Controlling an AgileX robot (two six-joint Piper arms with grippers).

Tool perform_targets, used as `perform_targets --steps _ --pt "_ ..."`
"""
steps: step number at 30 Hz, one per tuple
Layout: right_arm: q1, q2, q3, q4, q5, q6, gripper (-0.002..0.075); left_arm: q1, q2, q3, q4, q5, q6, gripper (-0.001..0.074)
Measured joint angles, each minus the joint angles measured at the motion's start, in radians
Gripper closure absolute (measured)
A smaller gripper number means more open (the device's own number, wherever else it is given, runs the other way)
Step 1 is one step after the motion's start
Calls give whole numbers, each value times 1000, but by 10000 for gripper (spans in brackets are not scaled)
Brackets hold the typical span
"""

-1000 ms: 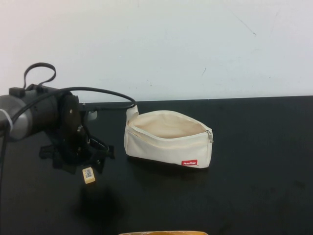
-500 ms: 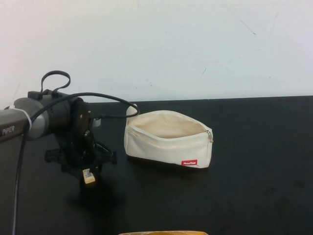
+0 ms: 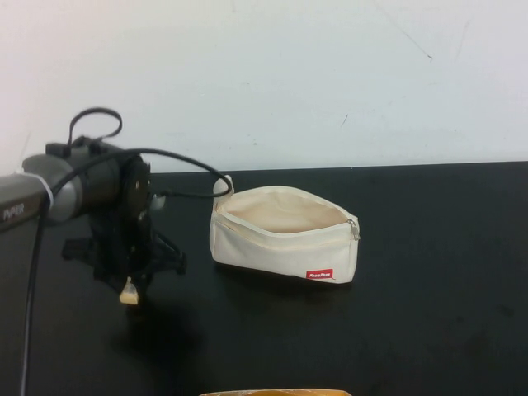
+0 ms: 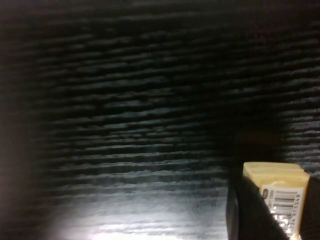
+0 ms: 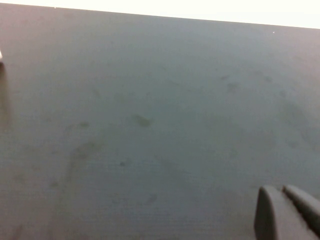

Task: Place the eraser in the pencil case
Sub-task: Pick up the eraser from the table, then place the eraser on the pencil case

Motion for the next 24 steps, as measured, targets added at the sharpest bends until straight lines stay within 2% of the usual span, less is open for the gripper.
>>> perform_targets --steps 5,10,13,18,20,24 --pt "0 0 0 0 0 0 726 0 -25 -110 9 110 40 556" --pt "0 0 0 0 0 0 726 0 -114 -229 -47 146 89 556" --pt "0 0 0 0 0 0 726 0 -169 -309 -207 138 192 556" --pt "0 0 0 0 0 0 726 -21 -200 -360 -632 75 488 556" --pt "0 0 0 0 0 0 726 -52 -184 -361 -701 47 563 556" --pt "0 0 0 0 0 0 726 -108 -130 -361 -706 -4 604 556"
